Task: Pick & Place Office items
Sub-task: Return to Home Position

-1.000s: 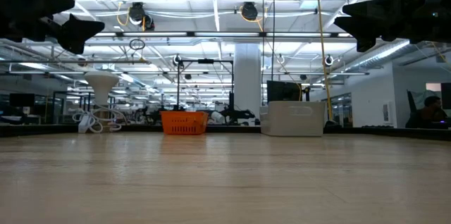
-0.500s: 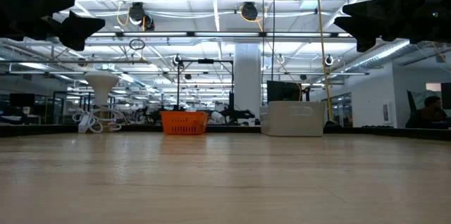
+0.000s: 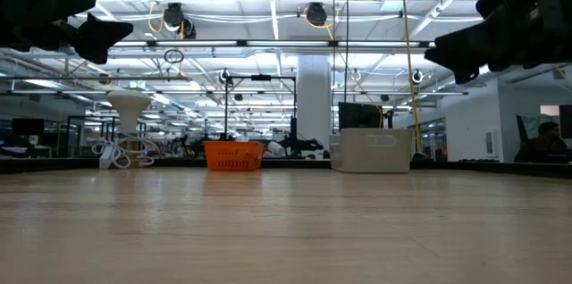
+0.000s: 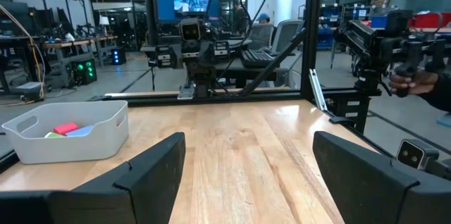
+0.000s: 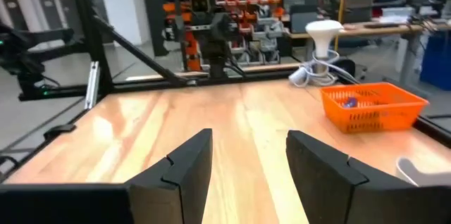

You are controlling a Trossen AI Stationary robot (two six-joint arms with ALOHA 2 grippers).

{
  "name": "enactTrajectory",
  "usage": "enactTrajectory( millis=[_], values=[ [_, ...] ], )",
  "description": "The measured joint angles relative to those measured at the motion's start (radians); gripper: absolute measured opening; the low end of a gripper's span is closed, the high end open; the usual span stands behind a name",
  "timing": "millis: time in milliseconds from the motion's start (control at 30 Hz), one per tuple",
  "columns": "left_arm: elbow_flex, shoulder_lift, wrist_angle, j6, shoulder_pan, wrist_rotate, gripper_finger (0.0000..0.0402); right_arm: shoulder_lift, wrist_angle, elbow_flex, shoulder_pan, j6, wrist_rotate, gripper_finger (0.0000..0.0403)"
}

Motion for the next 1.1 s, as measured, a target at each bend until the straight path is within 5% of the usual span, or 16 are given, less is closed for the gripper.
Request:
enactTrajectory(
  millis=[767, 1100],
  values=[
    [0.000, 0.000, 0.001, 0.000, 0.000, 0.000, 0.0315, -0.313, -0.192, 0.000, 0.032, -0.113, -0.002, 0.0171],
    [0.000, 0.000, 0.001, 0.000, 0.000, 0.000, 0.0326, -0.315, -0.268, 0.000, 0.032, -0.124, -0.001, 0.0171]
  ],
)
